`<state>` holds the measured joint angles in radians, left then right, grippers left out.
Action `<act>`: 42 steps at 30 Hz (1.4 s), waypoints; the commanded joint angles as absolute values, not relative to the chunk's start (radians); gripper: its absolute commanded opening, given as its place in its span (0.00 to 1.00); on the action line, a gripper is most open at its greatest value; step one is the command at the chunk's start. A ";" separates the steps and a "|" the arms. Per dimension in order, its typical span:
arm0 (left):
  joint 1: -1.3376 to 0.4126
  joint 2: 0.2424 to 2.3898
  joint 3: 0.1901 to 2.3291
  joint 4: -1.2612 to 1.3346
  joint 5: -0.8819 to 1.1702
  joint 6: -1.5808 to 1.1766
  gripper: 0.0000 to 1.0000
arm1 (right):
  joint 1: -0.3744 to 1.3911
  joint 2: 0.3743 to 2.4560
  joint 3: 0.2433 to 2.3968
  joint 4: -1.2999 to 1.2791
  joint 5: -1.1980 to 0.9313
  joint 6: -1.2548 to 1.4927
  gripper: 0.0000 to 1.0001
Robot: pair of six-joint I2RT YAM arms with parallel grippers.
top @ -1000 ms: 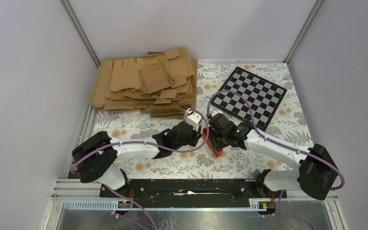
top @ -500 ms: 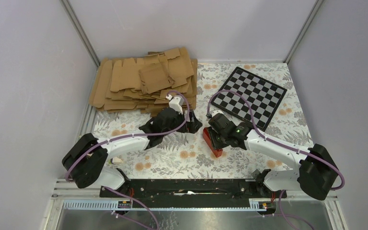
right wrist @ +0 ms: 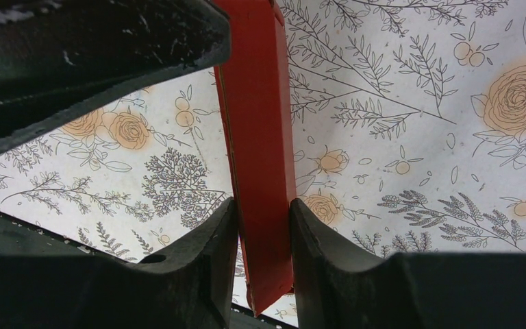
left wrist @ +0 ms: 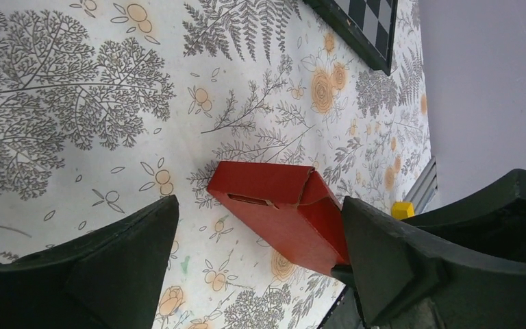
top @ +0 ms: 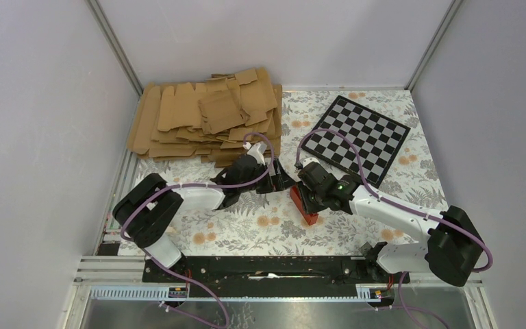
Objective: Fold the paper box
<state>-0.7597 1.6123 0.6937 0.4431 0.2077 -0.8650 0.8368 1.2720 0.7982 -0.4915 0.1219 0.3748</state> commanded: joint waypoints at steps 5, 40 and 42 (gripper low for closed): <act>-0.757 1.670 0.691 0.565 0.237 -0.885 0.79 | 0.841 1.291 0.791 -0.509 0.098 0.391 0.33; -0.763 1.710 0.699 0.429 0.153 -0.760 0.42 | 0.841 1.165 0.818 -0.543 0.087 0.428 1.00; -0.769 1.712 0.706 0.424 0.156 -0.753 0.41 | 0.841 1.152 0.838 -0.580 0.105 0.436 1.00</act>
